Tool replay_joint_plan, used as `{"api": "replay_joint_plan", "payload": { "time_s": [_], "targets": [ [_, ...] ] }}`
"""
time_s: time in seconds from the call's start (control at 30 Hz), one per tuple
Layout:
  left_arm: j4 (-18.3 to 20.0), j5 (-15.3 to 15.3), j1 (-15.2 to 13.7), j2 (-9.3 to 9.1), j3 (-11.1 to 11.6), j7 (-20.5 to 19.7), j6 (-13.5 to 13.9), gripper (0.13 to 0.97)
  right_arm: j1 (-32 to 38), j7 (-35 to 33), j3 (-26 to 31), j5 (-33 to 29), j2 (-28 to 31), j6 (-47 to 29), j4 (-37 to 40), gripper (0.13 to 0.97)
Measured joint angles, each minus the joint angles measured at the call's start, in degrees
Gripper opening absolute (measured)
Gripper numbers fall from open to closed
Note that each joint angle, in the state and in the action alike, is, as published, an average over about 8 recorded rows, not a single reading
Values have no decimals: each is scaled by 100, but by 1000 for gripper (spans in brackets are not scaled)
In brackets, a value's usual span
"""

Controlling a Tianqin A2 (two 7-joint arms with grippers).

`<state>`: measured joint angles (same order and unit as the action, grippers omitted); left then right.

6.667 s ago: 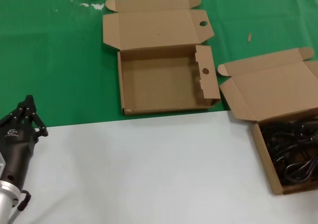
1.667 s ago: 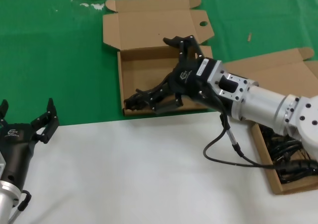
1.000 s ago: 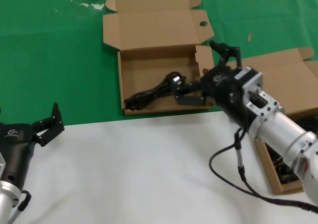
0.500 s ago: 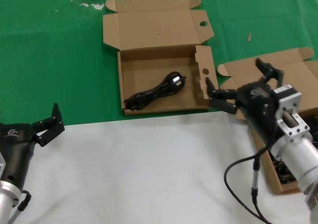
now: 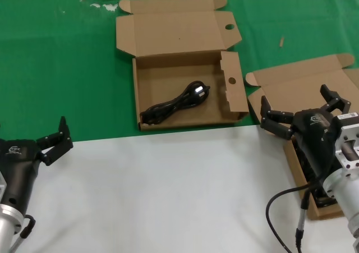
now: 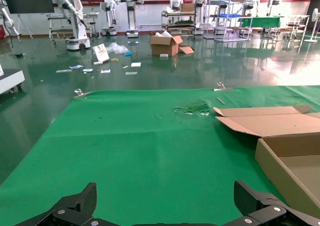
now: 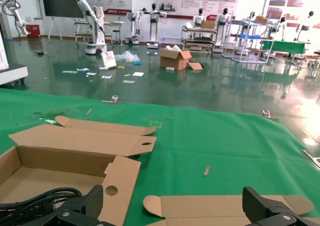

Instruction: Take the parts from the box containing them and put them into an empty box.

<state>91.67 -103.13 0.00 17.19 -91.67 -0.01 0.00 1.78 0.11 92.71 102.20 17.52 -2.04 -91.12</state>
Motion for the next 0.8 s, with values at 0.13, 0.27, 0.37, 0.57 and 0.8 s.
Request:
{"api": "replay_joint_plan", "payload": {
  "time_s": [0.13,0.27,0.37,0.57,0.8],
  "targets": [
    [0,0,0,0,0,0,0,966,-2,0,-1,1,0,3,-1,966],
    [0,0,0,0,0,0,0,966,-3,0,-1,1,-1,3,-1,966],
    [0,0,0,0,0,0,0,966,-3,0,-1,1,-1,3,-1,966],
    [0,0,0,0,0,0,0,966,-3,0,-1,1,-1,3,-1,966],
    [0,0,0,0,0,0,0,966,-3,0,-1,1,-1,3,-1,966]
  ]
}}
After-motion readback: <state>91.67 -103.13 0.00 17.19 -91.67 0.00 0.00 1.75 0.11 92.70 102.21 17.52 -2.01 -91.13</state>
